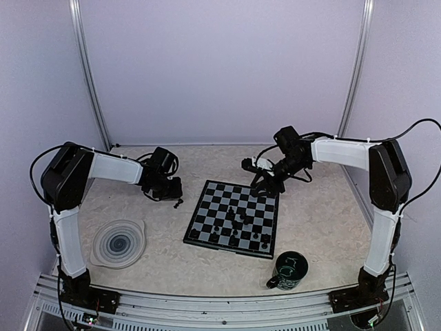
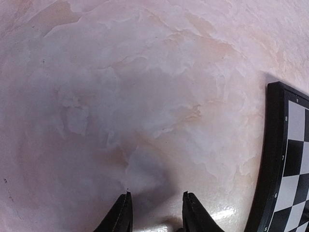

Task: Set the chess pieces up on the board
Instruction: Pick up the queen from the center of the board.

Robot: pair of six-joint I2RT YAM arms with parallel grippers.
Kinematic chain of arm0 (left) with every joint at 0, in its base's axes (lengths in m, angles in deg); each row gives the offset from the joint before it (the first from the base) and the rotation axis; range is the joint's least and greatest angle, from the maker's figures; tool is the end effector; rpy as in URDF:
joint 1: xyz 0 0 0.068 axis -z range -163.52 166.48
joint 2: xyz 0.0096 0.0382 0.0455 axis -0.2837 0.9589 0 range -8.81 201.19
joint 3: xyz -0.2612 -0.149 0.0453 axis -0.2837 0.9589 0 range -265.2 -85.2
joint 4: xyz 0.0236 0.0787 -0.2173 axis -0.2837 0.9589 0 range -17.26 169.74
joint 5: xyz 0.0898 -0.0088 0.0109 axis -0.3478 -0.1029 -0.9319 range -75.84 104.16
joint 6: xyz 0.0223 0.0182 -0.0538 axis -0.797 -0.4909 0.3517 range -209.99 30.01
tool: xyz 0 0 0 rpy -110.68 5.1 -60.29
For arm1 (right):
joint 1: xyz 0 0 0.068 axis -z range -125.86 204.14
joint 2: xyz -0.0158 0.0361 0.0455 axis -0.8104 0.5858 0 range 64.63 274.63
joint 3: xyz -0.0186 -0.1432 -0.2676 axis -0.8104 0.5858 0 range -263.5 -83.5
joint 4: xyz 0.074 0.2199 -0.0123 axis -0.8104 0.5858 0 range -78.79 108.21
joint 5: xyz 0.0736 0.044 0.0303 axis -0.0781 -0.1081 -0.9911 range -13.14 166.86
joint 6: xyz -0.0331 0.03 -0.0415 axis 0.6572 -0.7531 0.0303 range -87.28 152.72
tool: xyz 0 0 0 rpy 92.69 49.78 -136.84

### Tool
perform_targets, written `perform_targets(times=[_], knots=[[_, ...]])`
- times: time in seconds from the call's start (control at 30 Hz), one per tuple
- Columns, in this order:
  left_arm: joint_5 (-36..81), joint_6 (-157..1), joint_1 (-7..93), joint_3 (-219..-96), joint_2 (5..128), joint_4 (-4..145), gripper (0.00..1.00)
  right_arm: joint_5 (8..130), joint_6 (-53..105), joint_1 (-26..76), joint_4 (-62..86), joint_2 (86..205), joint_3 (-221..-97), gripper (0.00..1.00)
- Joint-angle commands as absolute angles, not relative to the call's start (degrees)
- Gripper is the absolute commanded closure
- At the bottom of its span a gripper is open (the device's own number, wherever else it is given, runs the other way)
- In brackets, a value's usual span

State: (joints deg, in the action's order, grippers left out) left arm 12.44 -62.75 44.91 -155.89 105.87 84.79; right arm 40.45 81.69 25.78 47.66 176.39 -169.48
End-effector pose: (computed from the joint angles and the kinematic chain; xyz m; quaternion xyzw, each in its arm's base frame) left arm 0.3575 -0.1920 0.1783 0.0055 0.9563 -0.1236 0.2649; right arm 0.3391 0.2139 0.2517 -0.6346 0.6733 0.2576 0.2786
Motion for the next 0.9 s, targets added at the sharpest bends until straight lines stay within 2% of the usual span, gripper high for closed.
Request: perform_targets(times=[0.0,0.07,0.17,0.67,0.87], knots=[[13.81,-62.29,45.14,-156.03,108.45,87.70,0.61,39.26,81.71,25.25,48.09,177.71,-169.40,0.56],[14.88,-63.72,45.89,-155.88,107.74,88.43,0.56,39.24,81.67,25.30,48.22,177.87,-169.55,0.56],[15.33,-65.88,47.33,-156.25,106.86,89.88,0.53,39.09,81.67,25.29,48.40,178.36,-169.81,0.56],[19.49,-75.06,48.39,-147.48,94.24,88.74,0.52,38.29,81.50,25.22,49.96,179.56,-170.86,0.57],[22.08,-77.65,48.56,-145.57,92.78,88.67,0.51,37.68,81.63,25.22,51.03,180.31,-171.48,0.57]])
